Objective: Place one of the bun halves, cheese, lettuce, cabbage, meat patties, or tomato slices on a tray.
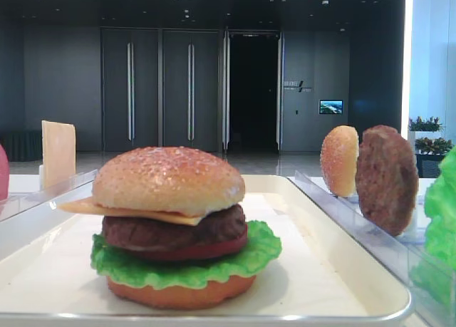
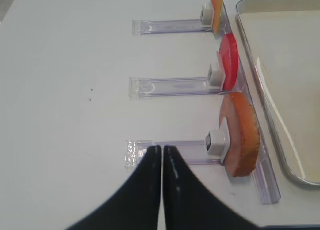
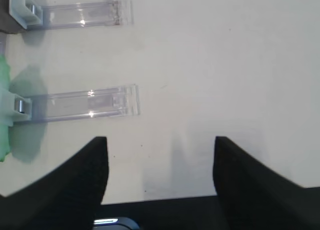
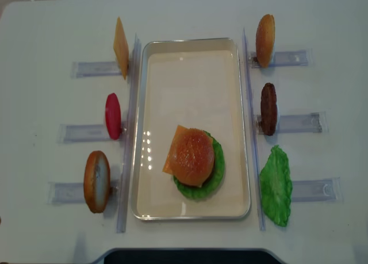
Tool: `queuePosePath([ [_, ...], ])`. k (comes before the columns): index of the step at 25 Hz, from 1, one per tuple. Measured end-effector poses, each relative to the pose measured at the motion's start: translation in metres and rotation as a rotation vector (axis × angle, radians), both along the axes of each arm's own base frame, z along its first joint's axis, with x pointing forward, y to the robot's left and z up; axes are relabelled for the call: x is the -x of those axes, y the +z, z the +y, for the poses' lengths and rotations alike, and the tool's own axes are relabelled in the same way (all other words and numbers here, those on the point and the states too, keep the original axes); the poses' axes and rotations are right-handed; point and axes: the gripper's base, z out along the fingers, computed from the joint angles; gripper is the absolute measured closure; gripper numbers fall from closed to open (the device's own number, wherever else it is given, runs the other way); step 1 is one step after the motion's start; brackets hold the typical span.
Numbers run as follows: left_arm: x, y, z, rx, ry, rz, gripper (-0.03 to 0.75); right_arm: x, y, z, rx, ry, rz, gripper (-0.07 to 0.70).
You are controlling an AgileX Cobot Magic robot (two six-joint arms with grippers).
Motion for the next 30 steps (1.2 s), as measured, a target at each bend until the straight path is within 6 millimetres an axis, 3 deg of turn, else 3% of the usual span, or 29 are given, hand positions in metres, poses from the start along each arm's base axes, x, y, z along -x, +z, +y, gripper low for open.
queuePosePath([
  [13, 0.000, 0.000, 0.000, 0.000, 0.000, 0.000, 0.716, 0.052, 0.000, 0.003, 0.033, -0.005, -0.323, 0.171],
  [30, 0.000, 0.000, 0.000, 0.000, 0.000, 0.000, 0.716, 0.044, -0.007, 0.002, 0.003, -0.037, -0.375, 0.171],
])
